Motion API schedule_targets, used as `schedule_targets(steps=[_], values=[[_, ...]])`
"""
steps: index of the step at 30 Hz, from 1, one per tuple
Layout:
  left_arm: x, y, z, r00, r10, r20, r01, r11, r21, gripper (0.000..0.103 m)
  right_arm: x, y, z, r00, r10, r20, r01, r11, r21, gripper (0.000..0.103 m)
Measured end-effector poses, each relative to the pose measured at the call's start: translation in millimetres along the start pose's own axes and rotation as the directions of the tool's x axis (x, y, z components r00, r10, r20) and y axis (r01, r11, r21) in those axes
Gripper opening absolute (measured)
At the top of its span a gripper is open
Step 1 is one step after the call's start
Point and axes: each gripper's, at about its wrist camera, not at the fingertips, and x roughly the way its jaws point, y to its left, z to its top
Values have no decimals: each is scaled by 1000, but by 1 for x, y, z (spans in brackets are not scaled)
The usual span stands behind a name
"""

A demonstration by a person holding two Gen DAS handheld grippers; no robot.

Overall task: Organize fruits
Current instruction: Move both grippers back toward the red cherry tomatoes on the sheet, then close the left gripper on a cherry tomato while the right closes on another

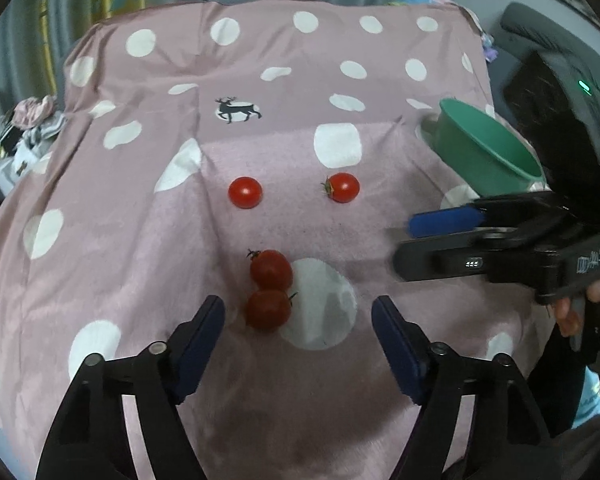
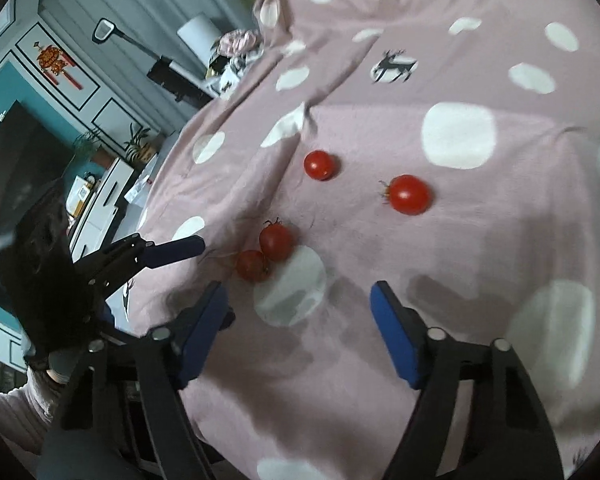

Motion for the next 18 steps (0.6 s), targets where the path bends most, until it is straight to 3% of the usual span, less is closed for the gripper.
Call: schedule_targets(steps=[6, 14, 18], values=[[20, -1, 7, 997, -17, -76, 20, 999, 36, 63, 39, 7, 21, 995, 58, -84, -61, 998, -29, 57], [35, -6, 9, 989, 38, -146, -29, 997, 66, 63, 77, 15, 36, 984, 45, -174, -60, 995, -83, 52], [37, -5, 11, 988, 36, -153, -27, 998, 62, 63, 86, 21, 45, 984, 23, -175, -47, 989, -138, 38]])
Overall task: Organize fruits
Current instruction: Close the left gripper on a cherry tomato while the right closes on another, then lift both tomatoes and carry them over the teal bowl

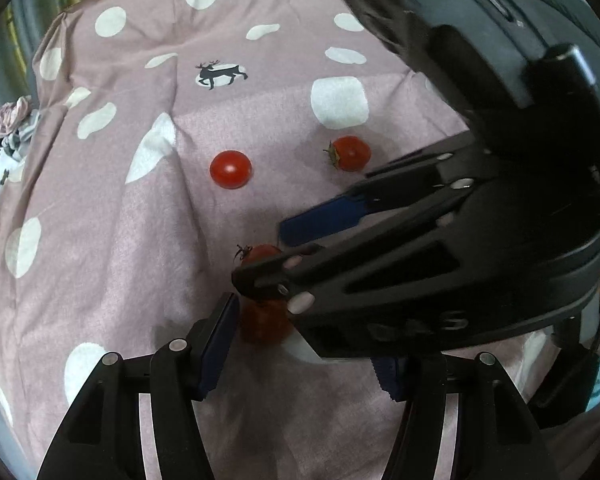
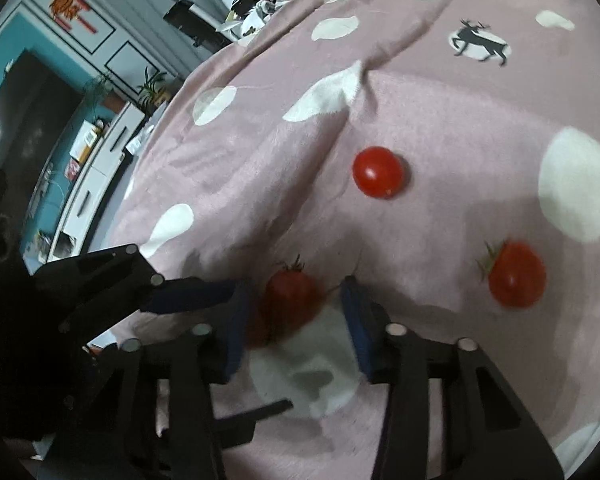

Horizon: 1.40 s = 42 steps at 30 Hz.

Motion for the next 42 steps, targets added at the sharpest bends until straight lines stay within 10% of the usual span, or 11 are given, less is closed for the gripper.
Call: schedule_targets(steps=[14, 25, 42], values=[[5, 1, 6, 999, 18, -31, -18, 1000, 3, 61, -13, -8, -7, 998, -40, 56, 41, 999, -31, 27], [19, 3, 13, 994, 38, -105, -37, 999, 10, 30, -75, -42, -49, 979, -7, 206, -17, 993, 119, 27], [-13, -39, 25, 999, 12, 47, -12, 1000, -6, 30, -131, -51, -97, 943, -39, 330, -27, 981, 193, 28]])
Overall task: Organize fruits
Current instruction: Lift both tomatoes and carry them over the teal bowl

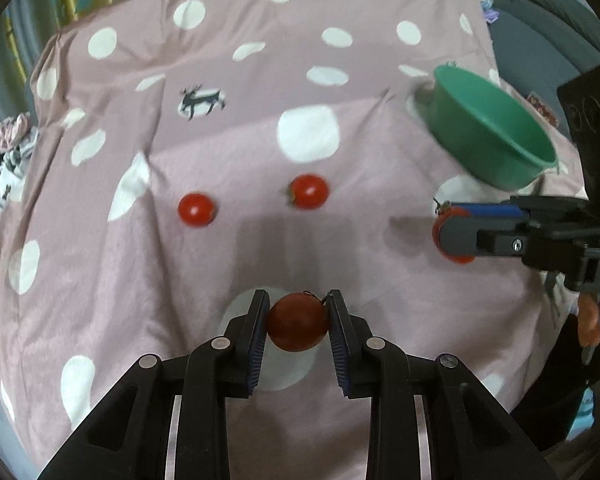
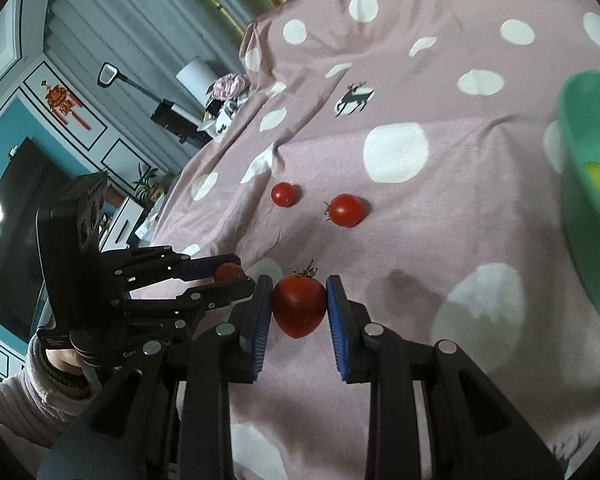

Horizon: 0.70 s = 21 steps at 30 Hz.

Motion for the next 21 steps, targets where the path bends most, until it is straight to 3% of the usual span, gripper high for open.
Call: schedule_targets(steps=[10, 21], values=[[-10, -35, 27, 996, -28, 79, 26, 999, 30, 30, -49, -17, -2, 991, -81, 110, 79, 997, 20, 28], [-14, -83, 64, 988, -64, 144, 45, 990, 131, 30, -103, -45, -1, 956, -183, 228, 172, 983, 66, 28]])
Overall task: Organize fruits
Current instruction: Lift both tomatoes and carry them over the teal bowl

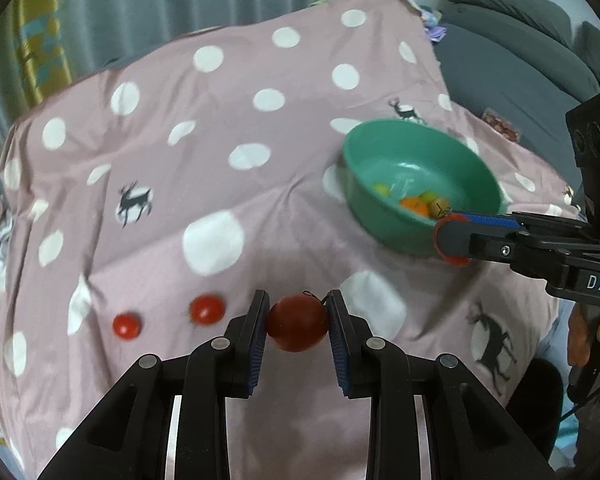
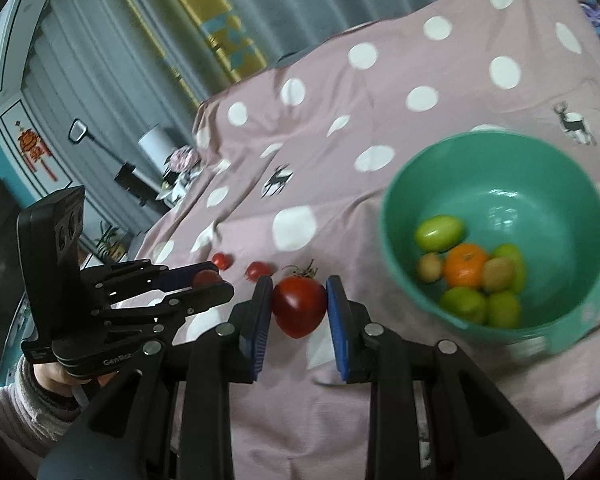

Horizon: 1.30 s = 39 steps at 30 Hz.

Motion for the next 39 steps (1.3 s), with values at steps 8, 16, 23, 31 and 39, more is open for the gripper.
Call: schedule_targets(steps=[8, 16, 23, 31, 39], values=[[10, -29, 25, 999, -36, 38, 33, 998, 56, 30, -24, -25, 6, 996, -70, 61, 68, 997, 35, 28], [27, -62, 56, 994, -79, 69, 69, 989, 127, 30, -39, -50, 10, 980, -171, 99, 165, 984, 66, 28], [49, -85, 73, 994, -90, 60, 78, 980, 184, 30, -42, -66, 14, 967, -234, 99, 228, 971, 63, 28], [70, -94, 82, 995, -96, 40, 87, 979, 186, 30, -36, -77, 14, 955, -288, 78, 284, 957, 54, 28], [92, -98, 82, 996, -90, 1, 89, 979, 185, 30, -27, -83, 16, 940, -337, 51, 336, 941, 23, 28]])
